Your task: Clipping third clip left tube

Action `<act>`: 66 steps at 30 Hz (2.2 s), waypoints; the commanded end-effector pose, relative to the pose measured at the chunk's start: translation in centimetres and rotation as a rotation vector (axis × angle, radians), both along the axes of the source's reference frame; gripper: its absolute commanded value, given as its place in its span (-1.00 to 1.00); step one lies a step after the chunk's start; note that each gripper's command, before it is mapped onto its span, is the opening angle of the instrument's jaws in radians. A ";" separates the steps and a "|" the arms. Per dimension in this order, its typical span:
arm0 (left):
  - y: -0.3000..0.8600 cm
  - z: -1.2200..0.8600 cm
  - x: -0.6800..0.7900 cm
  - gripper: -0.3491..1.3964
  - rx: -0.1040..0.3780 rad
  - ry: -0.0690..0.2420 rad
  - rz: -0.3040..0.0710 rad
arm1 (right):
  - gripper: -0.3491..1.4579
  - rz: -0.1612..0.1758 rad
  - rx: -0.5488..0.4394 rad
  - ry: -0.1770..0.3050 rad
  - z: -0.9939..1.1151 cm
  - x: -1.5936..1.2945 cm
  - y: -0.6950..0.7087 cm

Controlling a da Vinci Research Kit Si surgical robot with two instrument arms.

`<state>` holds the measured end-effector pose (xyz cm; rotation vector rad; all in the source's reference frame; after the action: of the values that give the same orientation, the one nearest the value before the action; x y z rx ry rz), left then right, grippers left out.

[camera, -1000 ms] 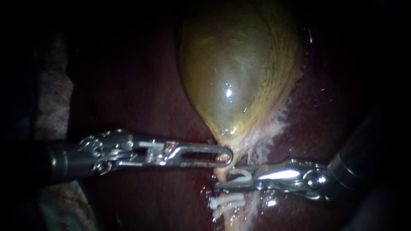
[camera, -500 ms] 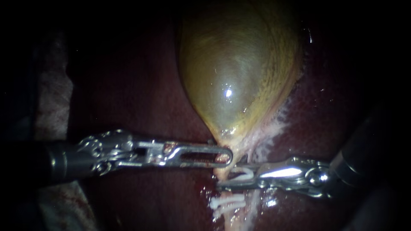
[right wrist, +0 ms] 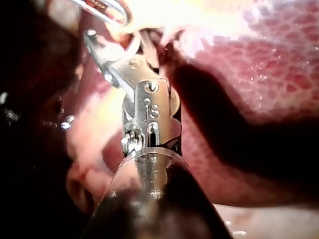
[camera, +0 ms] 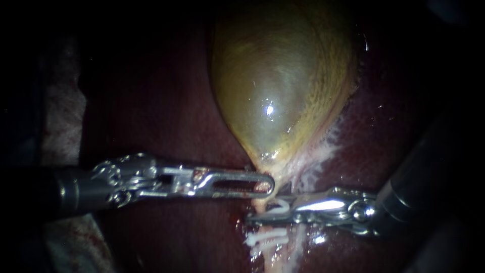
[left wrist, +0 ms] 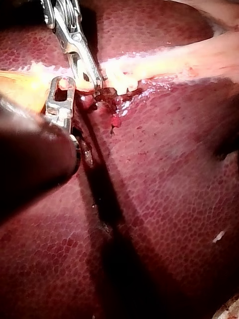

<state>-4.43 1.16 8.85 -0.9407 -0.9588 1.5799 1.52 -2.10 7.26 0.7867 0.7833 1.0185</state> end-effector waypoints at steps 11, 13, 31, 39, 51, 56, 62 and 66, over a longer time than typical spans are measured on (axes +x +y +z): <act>0.01 0.01 0.02 -1.00 -0.002 0.000 -0.004 | 0.00 -0.012 0.008 0.017 -0.02 0.09 -0.03; 0.01 0.01 0.02 -1.00 -0.002 0.000 -0.004 | 0.00 -0.012 0.008 0.017 -0.01 0.09 -0.02; 0.01 0.01 0.02 -1.00 -0.002 0.000 -0.004 | -0.09 -0.013 0.009 0.012 0.09 0.18 0.03; 0.01 0.01 0.02 -1.00 -0.002 0.000 -0.004 | -0.10 -0.013 0.010 0.009 0.10 0.27 0.02; 0.01 0.01 0.02 -1.00 -0.002 0.000 -0.004 | -0.37 -0.024 0.007 0.013 0.12 0.22 0.03; 0.01 0.01 0.02 -1.00 -0.002 0.000 -0.004 | -0.70 -0.047 0.003 0.007 0.13 0.14 0.04; 0.01 0.01 0.02 -1.00 -0.002 0.000 -0.004 | -1.00 -0.053 -0.015 -0.029 0.15 0.12 0.05; 0.01 0.01 0.02 -1.00 -0.002 0.000 -0.004 | -1.00 -0.054 -0.021 -0.030 0.15 0.12 0.05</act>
<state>-4.40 1.17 8.86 -0.9436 -0.9554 1.5781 1.64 -2.05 7.41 0.7699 0.7399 0.9680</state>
